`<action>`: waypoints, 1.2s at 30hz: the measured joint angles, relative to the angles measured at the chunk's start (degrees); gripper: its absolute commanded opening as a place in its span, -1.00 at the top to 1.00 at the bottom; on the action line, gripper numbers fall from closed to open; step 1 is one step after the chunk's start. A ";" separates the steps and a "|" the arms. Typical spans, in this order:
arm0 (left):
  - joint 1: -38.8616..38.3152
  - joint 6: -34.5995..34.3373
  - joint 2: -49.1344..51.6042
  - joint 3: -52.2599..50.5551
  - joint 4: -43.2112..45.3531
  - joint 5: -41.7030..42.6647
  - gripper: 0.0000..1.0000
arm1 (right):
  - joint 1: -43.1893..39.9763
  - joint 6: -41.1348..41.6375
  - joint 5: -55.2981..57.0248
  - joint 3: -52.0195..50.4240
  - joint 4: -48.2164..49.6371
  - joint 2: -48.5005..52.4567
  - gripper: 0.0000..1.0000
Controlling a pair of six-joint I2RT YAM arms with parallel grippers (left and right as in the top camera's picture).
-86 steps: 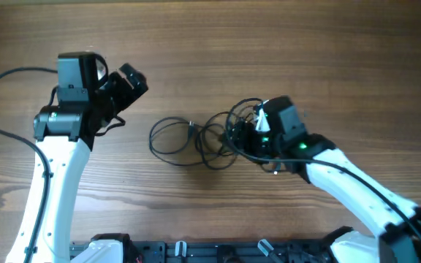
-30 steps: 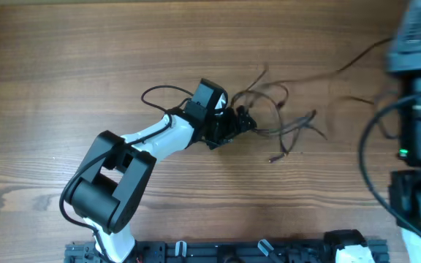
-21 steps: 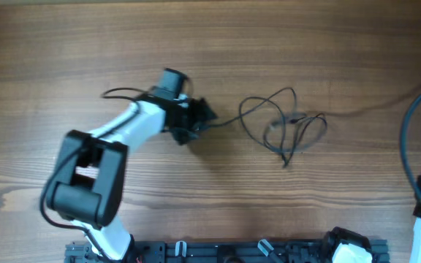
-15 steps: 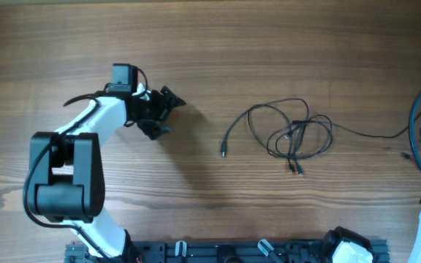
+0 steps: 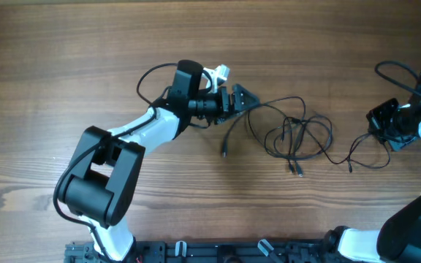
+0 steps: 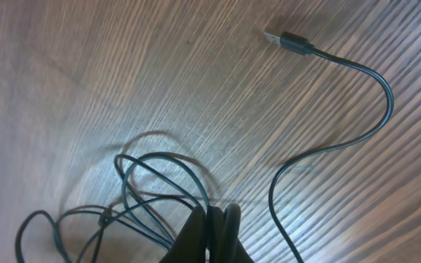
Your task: Untangle cables
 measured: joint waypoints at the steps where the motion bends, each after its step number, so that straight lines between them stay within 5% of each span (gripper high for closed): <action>1: -0.70 0.11 0.00 1.25 -0.44 -0.09 -0.99 | 0.00 -0.50 -0.04 0.00 -0.09 0.02 0.91; 3: -3.02 2.62 0.04 6.10 -7.63 -2.58 -0.99 | 0.00 -0.74 -0.22 0.00 -0.07 0.04 0.91; 7: -10.71 16.39 0.09 15.04 -26.73 -21.97 -0.99 | 0.37 -0.76 -0.44 0.00 -0.07 0.04 0.91; 10: -17.11 24.17 0.09 16.94 -25.70 -34.91 -0.99 | 0.37 -0.74 -0.44 0.00 -0.09 0.04 0.91; 14: -22.97 30.69 0.22 16.94 -22.84 -41.62 -0.94 | 0.37 -0.74 -0.44 0.00 -0.11 0.04 0.91; 16: -25.42 33.53 2.27 17.20 -20.22 -44.68 -0.65 | 0.37 -0.83 -0.44 0.00 -0.15 0.04 0.91; 18: -27.23 36.98 5.51 17.20 -19.28 -46.38 0.06 | 0.37 -1.90 -0.46 0.00 -0.28 0.04 0.91; 22: -27.89 38.21 8.13 17.18 -14.51 -49.35 0.90 | 0.37 -2.25 -0.44 0.00 -0.50 0.04 0.91; 27: -25.51 35.87 8.35 17.20 -15.58 -68.19 0.92 | 0.37 -6.32 -0.44 0.00 0.31 0.04 0.91; 32: -15.54 33.00 2.03 17.57 -35.78 -83.54 0.92 | 0.04 -9.11 -0.96 0.02 1.79 0.04 0.91; 36: -4.85 25.97 -3.78 18.43 -52.98 -82.90 0.89 | -4.66 -6.19 -6.84 5.27 0.59 -0.22 0.91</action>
